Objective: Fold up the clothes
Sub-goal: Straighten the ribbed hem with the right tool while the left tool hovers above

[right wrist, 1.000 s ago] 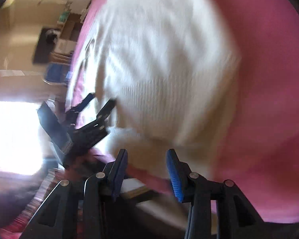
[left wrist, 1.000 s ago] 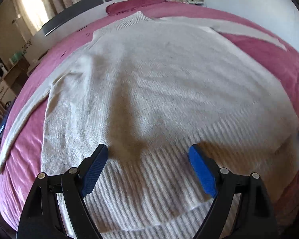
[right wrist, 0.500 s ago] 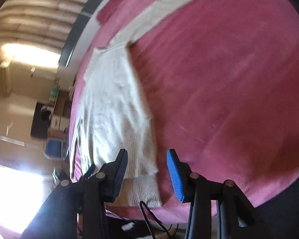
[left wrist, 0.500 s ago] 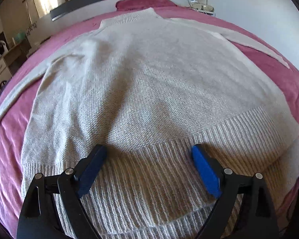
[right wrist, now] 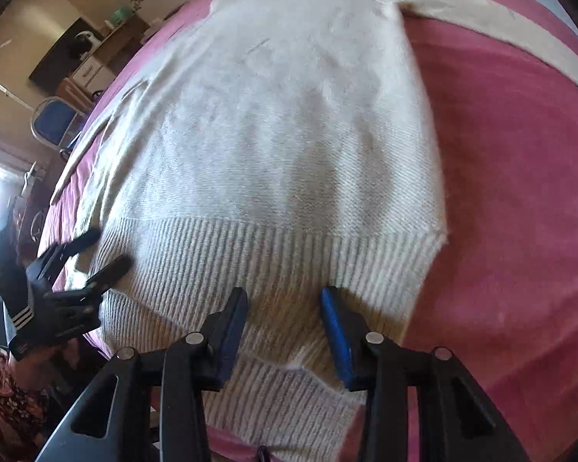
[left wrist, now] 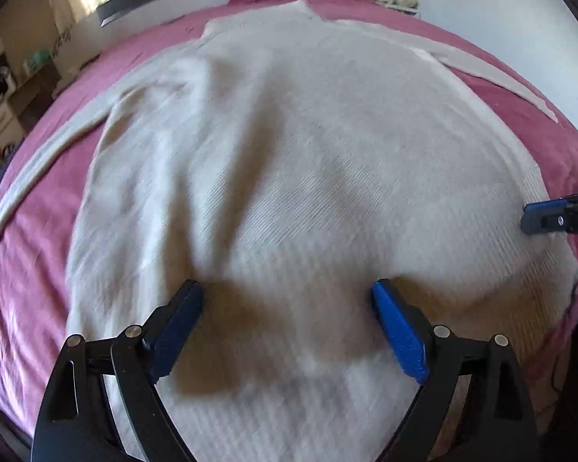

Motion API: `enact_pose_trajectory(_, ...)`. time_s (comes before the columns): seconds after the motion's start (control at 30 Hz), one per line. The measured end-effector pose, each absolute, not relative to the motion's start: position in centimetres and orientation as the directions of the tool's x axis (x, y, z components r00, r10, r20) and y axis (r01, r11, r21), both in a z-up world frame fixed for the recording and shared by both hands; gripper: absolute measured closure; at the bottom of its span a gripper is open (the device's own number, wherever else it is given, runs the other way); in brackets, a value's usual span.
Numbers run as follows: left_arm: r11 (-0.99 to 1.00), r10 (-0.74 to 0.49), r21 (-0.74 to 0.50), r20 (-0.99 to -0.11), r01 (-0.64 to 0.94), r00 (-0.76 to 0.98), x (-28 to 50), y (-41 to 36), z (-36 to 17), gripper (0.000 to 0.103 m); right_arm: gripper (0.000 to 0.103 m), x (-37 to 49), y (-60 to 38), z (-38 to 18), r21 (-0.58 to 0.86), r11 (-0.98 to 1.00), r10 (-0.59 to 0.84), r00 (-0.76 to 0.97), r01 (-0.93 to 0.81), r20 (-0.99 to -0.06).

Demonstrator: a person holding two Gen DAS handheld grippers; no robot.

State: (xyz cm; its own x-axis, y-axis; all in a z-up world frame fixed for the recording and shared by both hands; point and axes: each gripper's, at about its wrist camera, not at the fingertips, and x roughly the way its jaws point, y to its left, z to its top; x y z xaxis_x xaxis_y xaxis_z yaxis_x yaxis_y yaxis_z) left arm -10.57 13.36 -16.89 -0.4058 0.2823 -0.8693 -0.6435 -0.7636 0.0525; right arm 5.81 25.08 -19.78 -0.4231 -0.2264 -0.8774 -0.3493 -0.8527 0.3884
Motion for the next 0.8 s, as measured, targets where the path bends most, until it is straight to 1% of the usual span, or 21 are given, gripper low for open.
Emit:
enact_pose_trajectory(0.07, -0.789, 0.226, 0.077, -0.886, -0.609, -0.405, -11.7, 11.1, -16.3, 0.012, 0.065, 5.7, 25.3, -19.8, 0.408, -0.839, -0.247, -0.416, -0.360, -0.875)
enact_pose_trajectory(0.13, -0.826, 0.154, 0.157, -0.861, -0.542, -0.485, -12.4, 8.8, -14.7, 0.012, 0.065, 5.4, 25.2, -19.8, 0.412, -0.840, -0.258, -0.407, -0.353, -0.876)
enact_pose_trajectory(0.2, -0.849, 0.188, 0.167, -0.791, -0.502, -0.582, -13.1, 7.3, -12.2, 0.012, 0.064, 5.1, 24.6, -19.7, 0.392, -0.855, -0.248, -0.396, -0.341, -0.884)
enact_pose_trajectory(0.23, -0.855, 0.218, 0.148, -0.766, -0.497, -0.604, -13.5, 7.0, -11.4, 0.012, 0.063, 4.9, 24.2, -19.7, 0.382, -0.858, -0.238, -0.393, -0.343, -0.888)
enact_pose_trajectory(0.3, -0.849, 0.263, 0.121, -0.748, -0.515, -0.609, -14.8, 7.8, -10.8, 0.011, 0.062, 4.6, 23.6, -19.7, 0.363, -0.863, -0.218, -0.389, -0.351, -0.895)
enact_pose_trajectory(0.37, -0.817, 0.242, 0.167, -0.769, -0.551, -0.591, -15.9, 9.5, -12.3, 0.011, 0.062, 4.3, 22.9, -19.6, 0.340, -0.870, -0.196, -0.384, -0.357, -0.903)
enact_pose_trajectory(0.47, -0.742, 0.094, 0.290, -0.848, -0.605, -0.522, -17.1, 11.3, -16.3, 0.011, 0.062, 4.0, 22.3, -19.4, 0.326, -0.877, -0.186, -0.378, -0.352, -0.907)
enact_pose_trajectory(0.5, -0.731, 0.064, 0.302, -0.862, -0.612, -0.502, -17.1, 10.8, -17.0, 0.011, 0.062, 3.9, 22.2, -19.4, 0.329, -0.878, -0.189, -0.378, -0.349, -0.906)
enact_pose_trajectory(0.57, -0.761, 0.065, 0.249, -0.889, -0.599, -0.452, -17.2, 8.6, -16.7, 0.011, 0.062, 4.0, 22.3, -19.4, 0.357, -0.866, -0.212, -0.389, -0.350, -0.896)
enact_pose_trajectory(0.67, -0.804, 0.019, 0.235, -0.908, -0.546, -0.419, -17.6, 5.0, -16.2, 0.011, 0.062, 4.0, 22.2, -19.5, 0.382, -0.856, -0.232, -0.401, -0.349, -0.886)
enact_pose_trajectory(0.73, -0.872, 0.032, 0.158, -0.926, -0.463, -0.377, -18.5, 1.8, -15.4, 0.011, 0.062, 3.8, 21.9, -19.5, 0.379, -0.859, -0.231, -0.401, -0.343, -0.886)
enact_pose_trajectory(0.8, -0.923, 0.013, 0.135, -0.925, -0.359, -0.380, -19.2, -0.7, -14.5, 0.011, 0.062, 3.6, 21.5, -19.4, 0.371, -0.866, -0.226, -0.399, -0.335, -0.889)
